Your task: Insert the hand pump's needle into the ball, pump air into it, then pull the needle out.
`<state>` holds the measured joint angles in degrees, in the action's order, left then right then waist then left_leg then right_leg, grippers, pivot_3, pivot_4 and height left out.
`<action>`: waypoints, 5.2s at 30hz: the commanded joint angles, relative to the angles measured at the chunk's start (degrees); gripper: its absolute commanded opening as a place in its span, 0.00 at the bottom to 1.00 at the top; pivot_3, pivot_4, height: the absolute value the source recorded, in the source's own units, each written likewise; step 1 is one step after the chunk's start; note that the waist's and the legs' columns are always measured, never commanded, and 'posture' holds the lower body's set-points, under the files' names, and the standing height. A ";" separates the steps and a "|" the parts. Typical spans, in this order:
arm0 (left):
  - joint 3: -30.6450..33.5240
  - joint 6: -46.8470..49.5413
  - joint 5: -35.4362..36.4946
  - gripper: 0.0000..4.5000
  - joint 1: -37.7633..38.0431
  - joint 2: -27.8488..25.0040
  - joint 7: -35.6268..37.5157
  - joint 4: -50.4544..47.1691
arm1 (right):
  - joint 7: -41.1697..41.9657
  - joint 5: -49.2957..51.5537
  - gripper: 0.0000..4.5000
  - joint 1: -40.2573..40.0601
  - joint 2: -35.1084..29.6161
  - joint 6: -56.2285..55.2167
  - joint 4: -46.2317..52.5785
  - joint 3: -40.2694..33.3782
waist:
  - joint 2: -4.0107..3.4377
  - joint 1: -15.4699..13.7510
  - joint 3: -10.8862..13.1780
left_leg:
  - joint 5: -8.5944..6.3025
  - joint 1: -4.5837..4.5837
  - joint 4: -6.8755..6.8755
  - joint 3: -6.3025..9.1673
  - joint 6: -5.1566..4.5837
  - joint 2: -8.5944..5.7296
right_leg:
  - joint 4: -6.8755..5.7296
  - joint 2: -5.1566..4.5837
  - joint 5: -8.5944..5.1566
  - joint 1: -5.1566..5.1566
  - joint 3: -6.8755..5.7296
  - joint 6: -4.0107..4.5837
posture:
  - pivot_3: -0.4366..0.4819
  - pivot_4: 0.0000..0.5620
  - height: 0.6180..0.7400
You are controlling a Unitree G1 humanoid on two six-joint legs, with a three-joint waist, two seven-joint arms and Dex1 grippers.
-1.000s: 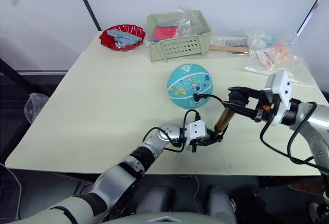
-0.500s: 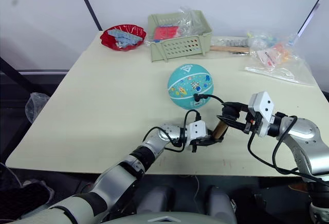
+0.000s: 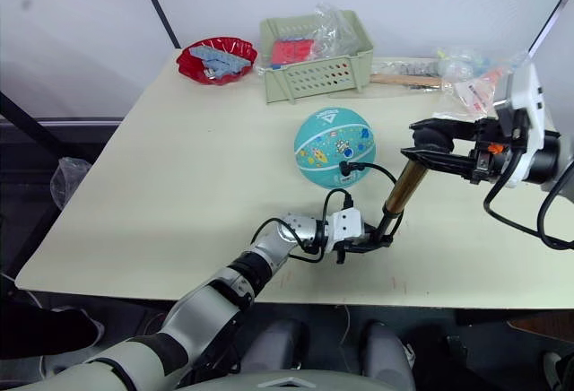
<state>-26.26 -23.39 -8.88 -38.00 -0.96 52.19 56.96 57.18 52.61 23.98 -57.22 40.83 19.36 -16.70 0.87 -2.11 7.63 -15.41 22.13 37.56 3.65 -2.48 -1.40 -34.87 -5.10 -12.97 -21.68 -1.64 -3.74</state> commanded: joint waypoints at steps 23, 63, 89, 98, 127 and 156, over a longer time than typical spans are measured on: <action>-2.71 4.30 -5.24 0.24 3.87 -3.35 -0.96 7.30 | 1.19 -23.24 0.36 -15.78 11.06 -21.85 -5.42 14.61 | 0.70 1.09 -0.81 | 0.00 -0.34 -0.01 0.00 0.01 0.08 | -0.06 0.11 -0.01 0.18 0.05 -0.02 | 0.48 0.27 1.00; -2.54 4.28 -5.15 0.24 4.16 -2.96 -1.13 7.42 | 3.33 -4.03 0.36 0.03 -1.94 -3.45 -0.15 -0.88 | 0.10 0.83 -0.02 | 0.00 -0.03 0.02 0.00 0.00 -0.02 | 0.01 -0.06 0.03 0.02 0.03 -0.05 | 0.48 0.27 1.00; -2.44 4.37 -4.92 0.24 4.88 -3.50 -1.58 7.26 | 4.56 -23.66 0.36 -13.93 15.05 -30.81 -9.94 14.72 | 0.80 1.20 -1.18 | -0.01 -0.44 -0.02 0.06 0.03 0.03 | -0.01 0.13 0.06 0.26 0.18 -0.07 | 0.48 0.27 1.00; -2.54 3.95 -5.28 0.24 4.57 -3.60 -1.76 8.03 | 3.13 -10.66 0.36 -4.60 8.49 -16.38 -1.50 5.84 | 0.13 0.94 -0.43 | 0.00 -0.20 -0.02 0.07 0.02 -0.03 | 0.00 0.09 0.09 0.07 0.14 -0.09 | 0.48 0.27 1.00; -2.54 3.72 -5.66 0.24 4.73 -3.18 -1.74 8.15 | 5.09 -18.54 0.36 -8.84 7.27 -17.53 -2.48 11.89 | 0.56 1.15 -0.52 | -0.01 -0.26 -0.01 0.04 0.02 -0.01 | 0.02 -0.04 0.02 0.12 0.16 -0.24 | 0.48 0.27 1.00; -2.19 4.11 -5.48 0.24 4.51 -3.11 -1.47 8.20 | 4.71 -5.87 0.36 3.27 -0.15 -8.02 -1.13 0.34 | 0.05 0.80 0.19 | 0.00 -0.07 0.02 0.15 0.01 -0.11 | 0.04 0.00 0.09 0.01 0.03 -0.13 | 0.48 0.27 1.00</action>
<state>-25.46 -24.51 -8.91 -37.56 -1.15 51.40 57.40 63.38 43.86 23.80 -55.45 32.60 17.08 -9.85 0.92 -1.32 7.82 -15.41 22.07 37.59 3.72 -2.48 -1.53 -34.83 -5.16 -12.87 -21.67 -1.53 -3.88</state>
